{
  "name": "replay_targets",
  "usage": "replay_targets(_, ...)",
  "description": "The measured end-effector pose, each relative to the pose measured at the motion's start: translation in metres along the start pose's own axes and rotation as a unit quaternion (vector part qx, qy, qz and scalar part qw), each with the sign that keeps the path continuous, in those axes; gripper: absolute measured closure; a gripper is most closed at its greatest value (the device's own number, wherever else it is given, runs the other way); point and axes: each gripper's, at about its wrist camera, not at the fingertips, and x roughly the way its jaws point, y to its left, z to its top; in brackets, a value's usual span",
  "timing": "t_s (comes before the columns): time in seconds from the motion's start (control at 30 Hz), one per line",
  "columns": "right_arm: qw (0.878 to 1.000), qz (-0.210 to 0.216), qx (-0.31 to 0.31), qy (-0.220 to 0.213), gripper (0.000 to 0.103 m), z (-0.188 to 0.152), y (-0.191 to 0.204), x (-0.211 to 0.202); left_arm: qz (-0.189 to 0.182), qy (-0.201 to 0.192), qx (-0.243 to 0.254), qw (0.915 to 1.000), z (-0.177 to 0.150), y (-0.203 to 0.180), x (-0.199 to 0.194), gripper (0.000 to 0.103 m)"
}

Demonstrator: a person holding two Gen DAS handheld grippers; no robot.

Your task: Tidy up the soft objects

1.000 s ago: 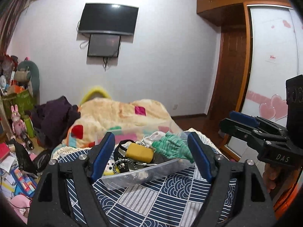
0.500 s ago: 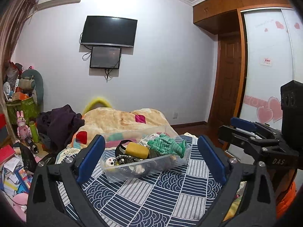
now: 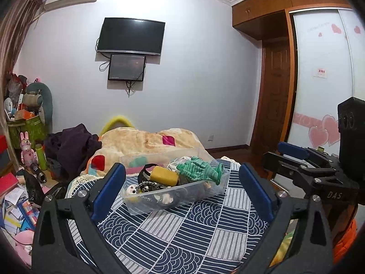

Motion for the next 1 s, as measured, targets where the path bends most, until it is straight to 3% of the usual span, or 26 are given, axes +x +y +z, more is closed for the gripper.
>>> replay_targets(1.0,1.0,0.003,0.001,0.001,0.013,-0.0008,0.0016,-0.0027,0.003,0.003,0.005,1.0,-0.003,-0.0047,0.0018,0.002)
